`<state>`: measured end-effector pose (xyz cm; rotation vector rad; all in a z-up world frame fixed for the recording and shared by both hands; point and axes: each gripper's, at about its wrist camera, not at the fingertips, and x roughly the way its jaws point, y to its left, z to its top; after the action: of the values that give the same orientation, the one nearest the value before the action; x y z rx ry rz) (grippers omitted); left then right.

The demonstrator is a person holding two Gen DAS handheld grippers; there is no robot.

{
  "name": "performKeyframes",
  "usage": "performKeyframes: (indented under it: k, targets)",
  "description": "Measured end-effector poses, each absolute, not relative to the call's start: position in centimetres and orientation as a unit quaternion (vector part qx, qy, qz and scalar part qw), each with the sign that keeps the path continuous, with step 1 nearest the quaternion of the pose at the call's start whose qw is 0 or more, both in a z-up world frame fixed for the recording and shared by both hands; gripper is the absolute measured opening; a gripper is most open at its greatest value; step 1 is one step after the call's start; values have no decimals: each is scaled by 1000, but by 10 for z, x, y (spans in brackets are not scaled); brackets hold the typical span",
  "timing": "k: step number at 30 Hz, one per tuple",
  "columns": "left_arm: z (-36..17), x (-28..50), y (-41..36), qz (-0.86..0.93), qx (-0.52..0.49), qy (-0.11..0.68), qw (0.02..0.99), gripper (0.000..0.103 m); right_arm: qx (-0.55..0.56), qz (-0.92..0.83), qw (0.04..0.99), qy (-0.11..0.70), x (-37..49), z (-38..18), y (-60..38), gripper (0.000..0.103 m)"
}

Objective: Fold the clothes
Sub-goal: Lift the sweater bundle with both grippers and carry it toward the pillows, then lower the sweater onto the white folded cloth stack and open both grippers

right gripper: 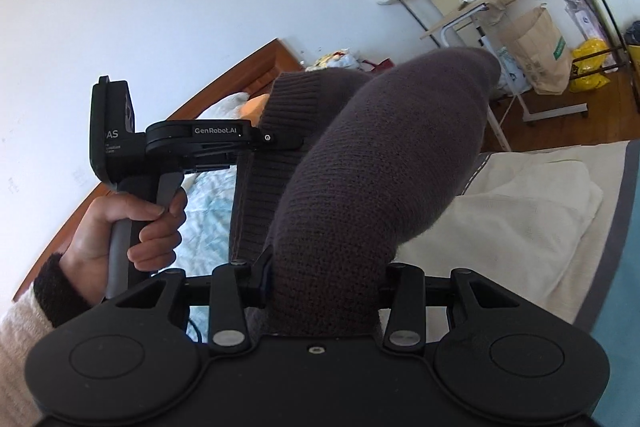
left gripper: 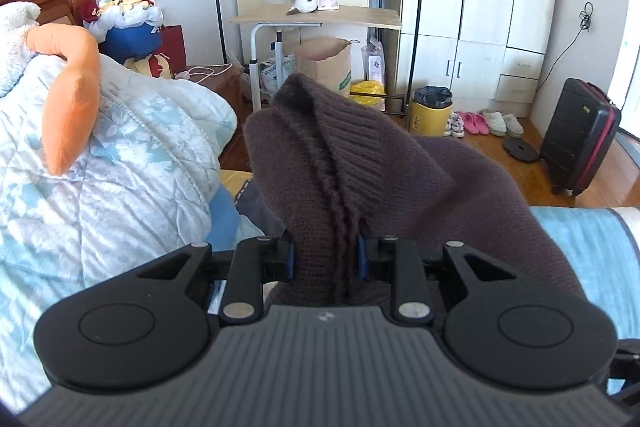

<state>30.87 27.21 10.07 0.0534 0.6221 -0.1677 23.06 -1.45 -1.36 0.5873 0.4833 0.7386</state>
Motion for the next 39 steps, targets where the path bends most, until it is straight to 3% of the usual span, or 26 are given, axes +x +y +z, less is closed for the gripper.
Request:
performKeyframes:
  k: [5,9,11,14,18,25,27,29,36,39]
  targets:
    - [50,346,258,-86,55,316,943,26,306,272,886,219,233,-46,28,47]
    - [-10,383,251,-69,71,374,922,26,307,234,896,219,228,-123,48,49]
    - [-36,393,245,-55,91,384,917,27,341,217,877,259,233,-138,38,49]
    - [-57,400,237,-33,108,379,918,29,346,231,873,256,237,-132,32,51]
    - [-55,406,233,-18,101,389,915,32,278,226,900,248,221,-130,50,54]
    - [-17,362,236,-17,75,319,945,34,312,254,872,278,213,-140,37,61]
    - [1,339,239,-56,43,293,953,45,343,252,861,279,217,-151,35,64]
    - [8,319,236,-89,26,292,952,48,335,252,864,278,220,-154,39,64]
    - [-47,289,227,-19,93,436,895,48,292,238,881,286,211,-138,49,70]
    - [-72,270,243,-8,74,411,909,50,335,220,871,285,202,-140,36,74]
